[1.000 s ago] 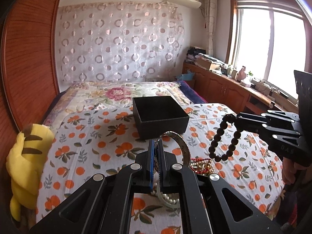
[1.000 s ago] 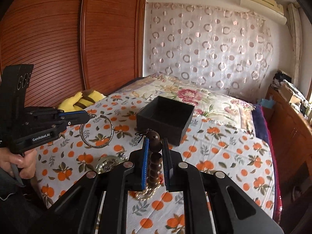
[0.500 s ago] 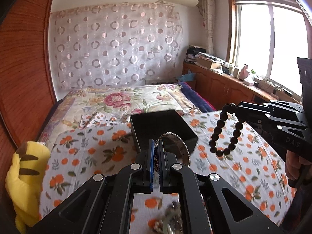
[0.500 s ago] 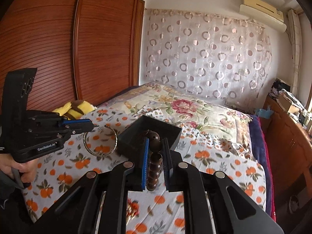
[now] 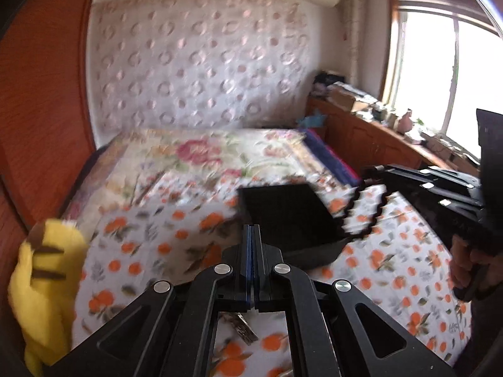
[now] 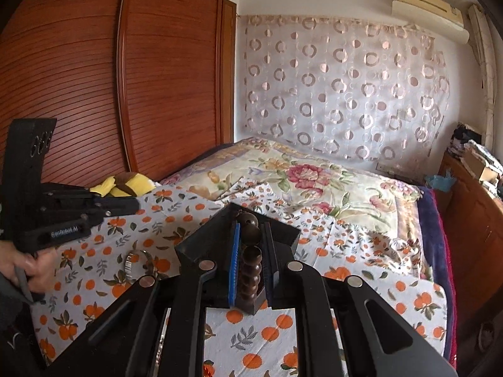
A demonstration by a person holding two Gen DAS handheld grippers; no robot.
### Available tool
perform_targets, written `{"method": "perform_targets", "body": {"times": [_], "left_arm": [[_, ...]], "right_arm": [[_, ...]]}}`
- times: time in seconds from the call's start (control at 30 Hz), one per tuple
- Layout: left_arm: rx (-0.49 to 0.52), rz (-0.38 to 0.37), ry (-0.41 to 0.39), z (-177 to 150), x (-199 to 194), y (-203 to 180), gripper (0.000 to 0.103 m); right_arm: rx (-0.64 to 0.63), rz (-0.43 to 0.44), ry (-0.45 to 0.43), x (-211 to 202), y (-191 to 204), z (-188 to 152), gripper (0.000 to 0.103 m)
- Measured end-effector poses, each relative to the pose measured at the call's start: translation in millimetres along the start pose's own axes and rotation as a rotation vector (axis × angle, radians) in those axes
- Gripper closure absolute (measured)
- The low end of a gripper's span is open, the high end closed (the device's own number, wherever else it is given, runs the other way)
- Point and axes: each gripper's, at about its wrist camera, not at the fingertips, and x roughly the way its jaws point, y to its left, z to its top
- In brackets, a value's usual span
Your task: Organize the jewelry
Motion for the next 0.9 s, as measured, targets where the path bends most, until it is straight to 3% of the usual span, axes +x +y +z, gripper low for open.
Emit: {"method": "perform_targets", "body": {"times": [0.2, 0.27, 0.37, 0.5, 0.63, 0.7, 0.77, 0.9], "left_arm": [[0.005, 0.075, 0.132, -24, 24, 30, 0.100], [0.016, 0.081, 0.155, -33, 23, 34, 0.086], [-0.018, 0.088, 0.201, -49, 24, 45, 0.075], [-0.048, 0.125, 0.244, -66, 23, 51, 0.074], [-0.053, 0.127, 0.284, -78, 35, 51, 0.074], [-0.026, 0.133, 0.285, -79, 40, 49, 0.081], [-0.026, 0.125, 0.284, -78, 41, 50, 0.096], [-0.017, 0.108, 0.246, -70, 34, 44, 0.099]], "right_arm": [[0.013, 0.007, 0.012, 6, 1, -9, 0.088], [0.019, 0.008, 0.014, 5, 0, -12, 0.088], [0.018, 0.006, 0.018, 5, 0, -13, 0.088], [0.022, 0.004, 0.026, 6, 1, -16, 0.088], [0.019, 0.008, 0.035, 8, 4, -19, 0.088], [0.018, 0.006, 0.037, 8, 7, -19, 0.088], [0.019, 0.006, 0.035, 8, 6, -18, 0.088], [0.019, -0.002, 0.037, 12, 7, -19, 0.088]]}}
